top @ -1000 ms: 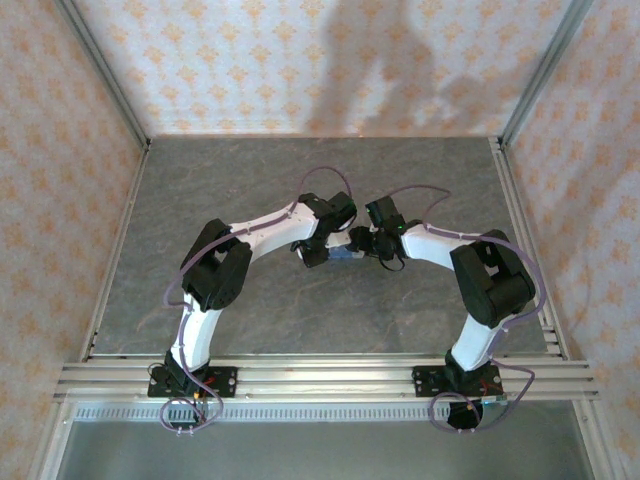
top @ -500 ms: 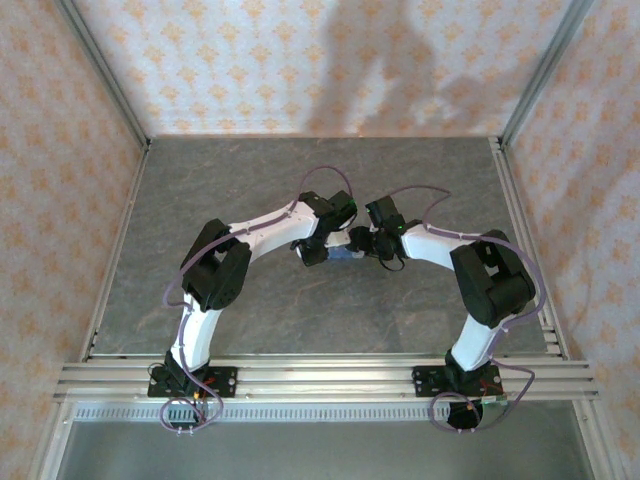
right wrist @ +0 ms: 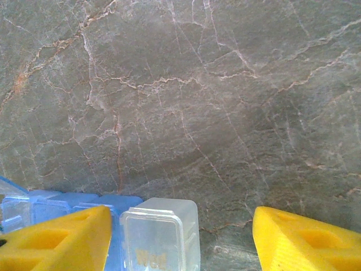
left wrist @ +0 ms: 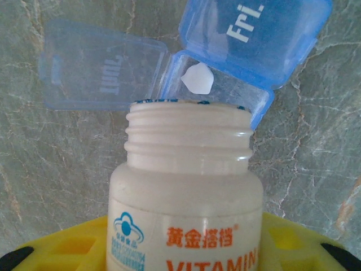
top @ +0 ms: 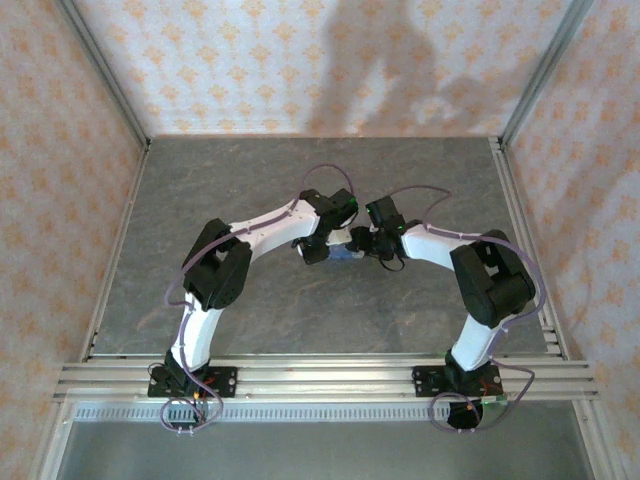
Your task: Sort the pills into containers
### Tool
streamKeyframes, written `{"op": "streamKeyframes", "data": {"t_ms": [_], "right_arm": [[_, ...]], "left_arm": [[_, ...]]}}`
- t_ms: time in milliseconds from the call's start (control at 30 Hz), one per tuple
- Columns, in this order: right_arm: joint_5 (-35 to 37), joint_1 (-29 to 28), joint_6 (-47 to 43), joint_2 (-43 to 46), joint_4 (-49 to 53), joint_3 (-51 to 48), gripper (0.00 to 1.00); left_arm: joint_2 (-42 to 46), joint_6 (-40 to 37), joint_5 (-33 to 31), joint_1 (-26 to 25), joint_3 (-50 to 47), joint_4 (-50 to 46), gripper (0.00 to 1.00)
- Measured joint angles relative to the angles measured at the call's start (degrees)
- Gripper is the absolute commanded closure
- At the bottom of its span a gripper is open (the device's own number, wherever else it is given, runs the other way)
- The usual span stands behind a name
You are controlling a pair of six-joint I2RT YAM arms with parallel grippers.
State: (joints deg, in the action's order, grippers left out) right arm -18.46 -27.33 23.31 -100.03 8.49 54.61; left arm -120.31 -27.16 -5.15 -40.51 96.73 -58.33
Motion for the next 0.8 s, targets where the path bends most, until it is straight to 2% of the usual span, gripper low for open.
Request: {"op": "streamKeyframes", "data": {"t_ms": [800], "right_arm": [[-0.02, 0.0, 0.0, 0.0, 0.0, -0.02, 0.34]], "left_arm": [[-1.36, -1.25, -1.84, -0.85, 0.98, -1.46, 1.0]]}}
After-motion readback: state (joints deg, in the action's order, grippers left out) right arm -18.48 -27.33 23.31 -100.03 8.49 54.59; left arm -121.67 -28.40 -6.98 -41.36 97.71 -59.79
